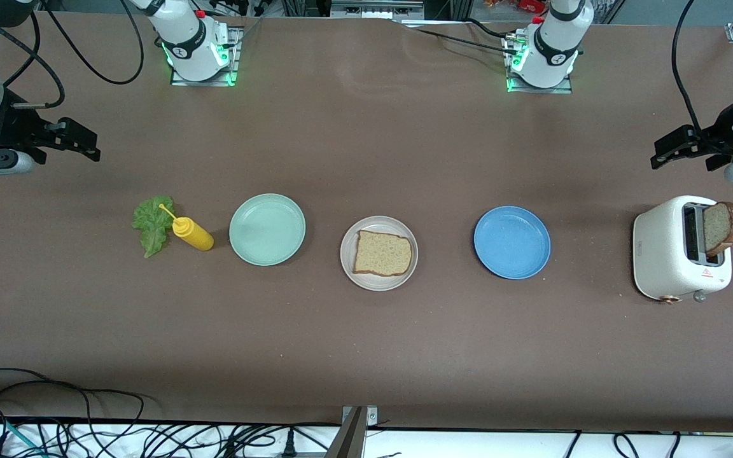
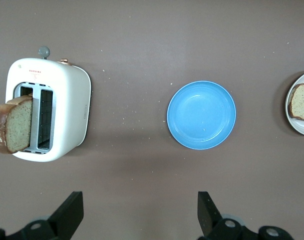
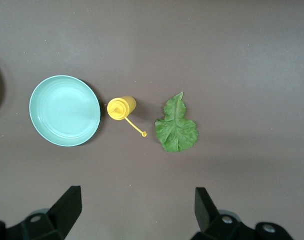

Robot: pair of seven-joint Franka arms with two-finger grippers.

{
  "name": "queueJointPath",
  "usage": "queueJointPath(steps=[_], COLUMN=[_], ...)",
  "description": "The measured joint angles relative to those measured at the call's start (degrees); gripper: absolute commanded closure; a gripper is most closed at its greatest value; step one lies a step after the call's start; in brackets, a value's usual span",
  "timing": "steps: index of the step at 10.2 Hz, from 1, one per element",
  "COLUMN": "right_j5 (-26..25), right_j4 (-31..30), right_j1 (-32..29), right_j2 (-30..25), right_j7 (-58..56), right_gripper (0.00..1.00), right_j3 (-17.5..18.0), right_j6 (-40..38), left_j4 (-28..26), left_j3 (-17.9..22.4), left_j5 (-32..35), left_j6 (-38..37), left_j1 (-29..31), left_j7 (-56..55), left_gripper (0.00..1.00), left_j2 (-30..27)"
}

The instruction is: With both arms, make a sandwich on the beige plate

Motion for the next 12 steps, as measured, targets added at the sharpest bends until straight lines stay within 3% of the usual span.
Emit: queueJointPath(steps=[6,12], right_j5=[0.0,-2.0], right_j4=[-0.1,-0.1], right_j1=[0.0,-3.6], right_j2=[1.0,15.4], right_j7=[0.0,-1.7], right_gripper=[0.00,0.00], right_j3=[0.0,-1.7], right_j6=[-0.4,3.7], left_j4=[0.0,0.0], left_j3=[0.0,0.0], left_j5=[0.0,0.0], left_j6=[0.2,0.7], left_j1=[0.0,0.0], left_j7=[0.0,0.0], left_gripper=[0.00,0.00], left_j2=[0.1,0.2])
